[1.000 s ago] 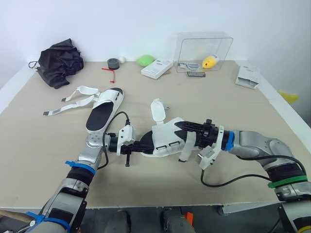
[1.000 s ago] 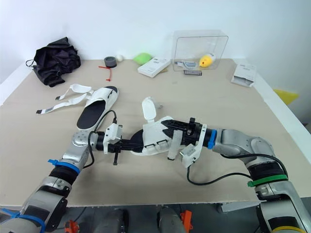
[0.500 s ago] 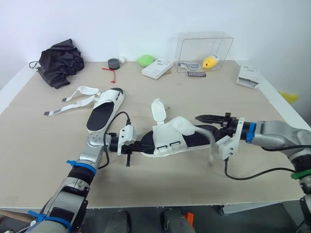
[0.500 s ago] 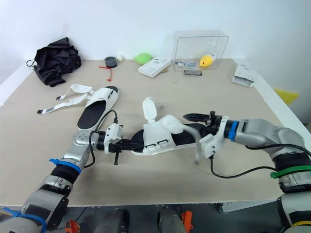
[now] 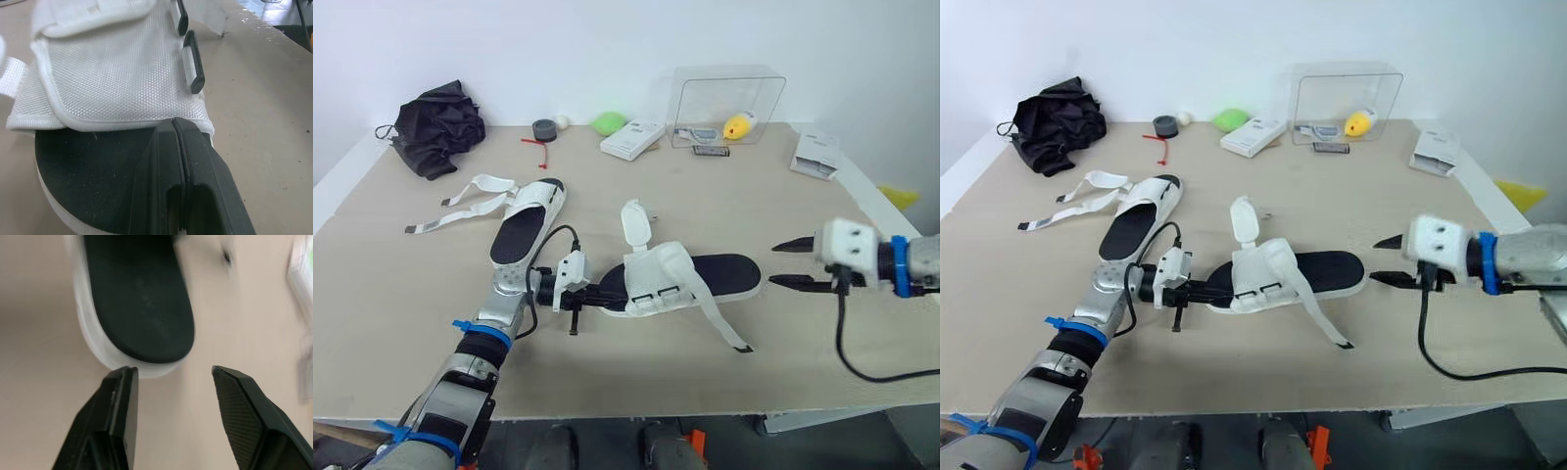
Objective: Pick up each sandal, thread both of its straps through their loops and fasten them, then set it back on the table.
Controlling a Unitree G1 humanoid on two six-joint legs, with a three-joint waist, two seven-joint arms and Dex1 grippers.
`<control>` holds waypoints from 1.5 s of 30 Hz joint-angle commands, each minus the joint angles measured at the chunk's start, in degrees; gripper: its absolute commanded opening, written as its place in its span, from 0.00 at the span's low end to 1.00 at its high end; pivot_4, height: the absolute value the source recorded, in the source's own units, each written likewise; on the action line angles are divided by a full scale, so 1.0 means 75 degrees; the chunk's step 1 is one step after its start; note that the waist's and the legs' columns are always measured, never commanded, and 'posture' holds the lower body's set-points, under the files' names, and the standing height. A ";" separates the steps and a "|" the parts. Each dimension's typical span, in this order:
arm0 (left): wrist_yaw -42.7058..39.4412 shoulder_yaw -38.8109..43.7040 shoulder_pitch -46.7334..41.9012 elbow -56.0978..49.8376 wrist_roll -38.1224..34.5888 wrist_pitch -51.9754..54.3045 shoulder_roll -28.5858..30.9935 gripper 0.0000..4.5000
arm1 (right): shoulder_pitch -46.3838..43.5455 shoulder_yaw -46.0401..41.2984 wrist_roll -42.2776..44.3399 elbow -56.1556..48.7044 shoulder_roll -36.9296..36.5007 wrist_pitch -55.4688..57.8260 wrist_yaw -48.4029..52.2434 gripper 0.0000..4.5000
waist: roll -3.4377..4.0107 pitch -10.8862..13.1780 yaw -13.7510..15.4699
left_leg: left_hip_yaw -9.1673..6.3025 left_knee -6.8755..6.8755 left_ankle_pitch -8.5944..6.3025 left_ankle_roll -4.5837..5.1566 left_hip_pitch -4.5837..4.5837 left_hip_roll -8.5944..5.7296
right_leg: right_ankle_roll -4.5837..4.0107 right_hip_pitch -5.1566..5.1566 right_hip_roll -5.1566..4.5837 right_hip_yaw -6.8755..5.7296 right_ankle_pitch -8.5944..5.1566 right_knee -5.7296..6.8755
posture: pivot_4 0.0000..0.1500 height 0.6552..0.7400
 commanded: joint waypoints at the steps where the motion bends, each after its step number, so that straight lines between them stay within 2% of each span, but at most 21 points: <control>1: 0.0000 -0.0290 0.0226 0.0194 0.0321 0.0072 -0.0010 0.00 | 0.1057 -0.1067 0.2087 -0.2091 -0.0422 0.2394 0.0168 0.59 | -0.0003 -0.0003 -0.0001 | 0.0000 -0.0002 -0.0004 0.0000 -0.0001 0.0002 | -0.0002 -0.0001 -0.0003 -0.0006 -0.0005 -0.0004 | 1.00 1.00; 6: -0.0058 -0.0336 0.0171 0.0197 0.0369 -0.0005 -0.0002 0.00 | 0.1349 -0.0741 0.1347 -0.2666 0.0505 0.2836 -0.1334 0.59 | -0.0017 -0.0004 0.0003 | 0.0003 0.0001 -0.0006 -0.0001 -0.0014 -0.0008 | 0.0005 -0.0010 -0.0022 -0.0019 -0.0011 -0.0009 | 1.00 1.00; 9: -0.0147 -0.0428 0.0102 0.0177 0.0492 -0.0173 0.0085 0.00 | 0.1092 -0.0671 0.1377 -0.2560 0.1132 0.3177 -0.1909 0.59 | -0.0024 -0.0004 0.0003 | 0.0015 0.0004 -0.0006 0.0000 -0.0022 -0.0025 | 0.0020 -0.0023 -0.0041 -0.0009 -0.0009 -0.0010 | 1.00 1.00; 17: -0.0205 -0.0546 -0.0026 0.0139 0.0590 -0.0450 0.0204 0.00 | 0.0690 -0.1354 0.1522 -0.1895 0.1329 0.3833 -0.1451 0.59 | -0.0052 -0.0004 0.0000 | 0.0014 0.0004 -0.0008 0.0002 -0.0047 -0.0031 | 0.0066 -0.0045 -0.0037 -0.0004 0.0012 -0.0011 | 1.00 1.00; 23: -0.0196 -0.0587 -0.0022 0.0152 0.0597 -0.0492 0.0148 0.00 | 0.0402 -0.0682 0.0584 -0.1818 0.1935 0.3917 -0.1871 0.59 | -0.0055 -0.0007 -0.0003 | 0.0007 0.0004 -0.0011 0.0008 -0.0058 -0.0028 | 0.0069 -0.0053 -0.0032 -0.0010 0.0013 -0.0011 | 1.00 1.00; 29: -0.0213 -0.0598 -0.0038 0.0160 0.0610 -0.0560 0.0187 0.00 | 0.0486 -0.0145 -0.0520 -0.1678 0.2150 0.3815 -0.1677 0.59 | -0.0053 -0.0009 0.0000 | 0.0001 0.0008 -0.0011 0.0009 -0.0087 -0.0034 | 0.0082 -0.0077 -0.0032 -0.0009 0.0018 -0.0011 | 1.00 1.00; 35: -0.0253 -0.0659 -0.0046 0.0203 0.0720 -0.0762 0.0254 0.00 | 0.0543 0.0206 -0.1064 -0.1806 0.2153 0.3937 -0.1294 0.59 | -0.0053 -0.0009 -0.0001 | 0.0001 0.0008 -0.0011 0.0009 -0.0087 -0.0048 | 0.0081 -0.0079 -0.0029 -0.0009 0.0018 -0.0011 | 1.00 1.00; 36: -0.0250 -0.0664 -0.0059 0.0236 0.0741 -0.0798 0.0254 0.00 | 0.0522 0.0293 -0.1206 -0.1784 0.2170 0.3955 -0.1272 0.47 | -0.0053 -0.0009 -0.0001 | 0.0000 0.0008 -0.0011 0.0009 -0.0087 -0.0049 | 0.0082 -0.0079 -0.0030 -0.0010 0.0018 -0.0011 | 1.00 1.00; 38: -0.0249 -0.0667 -0.0071 0.0272 0.0749 -0.0831 0.0248 0.00 | 0.0411 0.0391 -0.1381 -0.1663 0.2273 0.4000 -0.1264 0.39 | -0.0052 -0.0010 -0.0002 | -0.0001 0.0008 -0.0011 0.0008 -0.0087 -0.0049 | 0.0082 -0.0079 -0.0029 -0.0010 0.0018 -0.0011 | 1.00 1.00; 39: -0.0252 -0.0669 -0.0073 0.0283 0.0746 -0.0843 0.0244 0.00 | 0.0353 0.0377 -0.1392 -0.1624 0.2334 0.4028 -0.1233 0.22 | -0.0052 -0.0010 -0.0002 | -0.0001 0.0008 -0.0011 0.0008 -0.0087 -0.0050 | 0.0081 -0.0079 -0.0030 -0.0010 0.0018 -0.0011 | 1.00 1.00; 40: -0.0255 -0.0673 -0.0067 0.0278 0.0742 -0.0849 0.0243 0.00 | 0.0274 0.0318 -0.1313 -0.1611 0.2390 0.4123 -0.1179 0.20 | -0.0052 -0.0010 -0.0002 | -0.0001 0.0008 -0.0011 0.0009 -0.0087 -0.0050 | 0.0081 -0.0079 -0.0030 -0.0010 0.0018 -0.0011 | 1.00 1.00; 42: -0.0248 -0.0680 -0.0071 0.0303 0.0743 -0.0867 0.0230 0.00 | 0.0164 0.0189 -0.1152 -0.1627 0.2457 0.4239 -0.1003 0.01 | -0.0051 -0.0010 -0.0004 | -0.0001 0.0011 -0.0011 0.0009 -0.0087 -0.0049 | 0.0081 -0.0078 -0.0029 -0.0010 0.0020 -0.0011 | 1.00 1.00; 45: -0.0232 -0.0688 -0.0051 0.0304 0.0737 -0.0880 0.0219 0.00 | -0.0045 -0.0096 -0.0689 -0.1664 0.2561 0.4522 -0.0678 0.01 | -0.0052 -0.0010 -0.0004 | -0.0002 0.0011 -0.0011 0.0009 -0.0088 -0.0050 | 0.0083 -0.0078 -0.0029 -0.0011 0.0021 -0.0010 | 1.00 1.00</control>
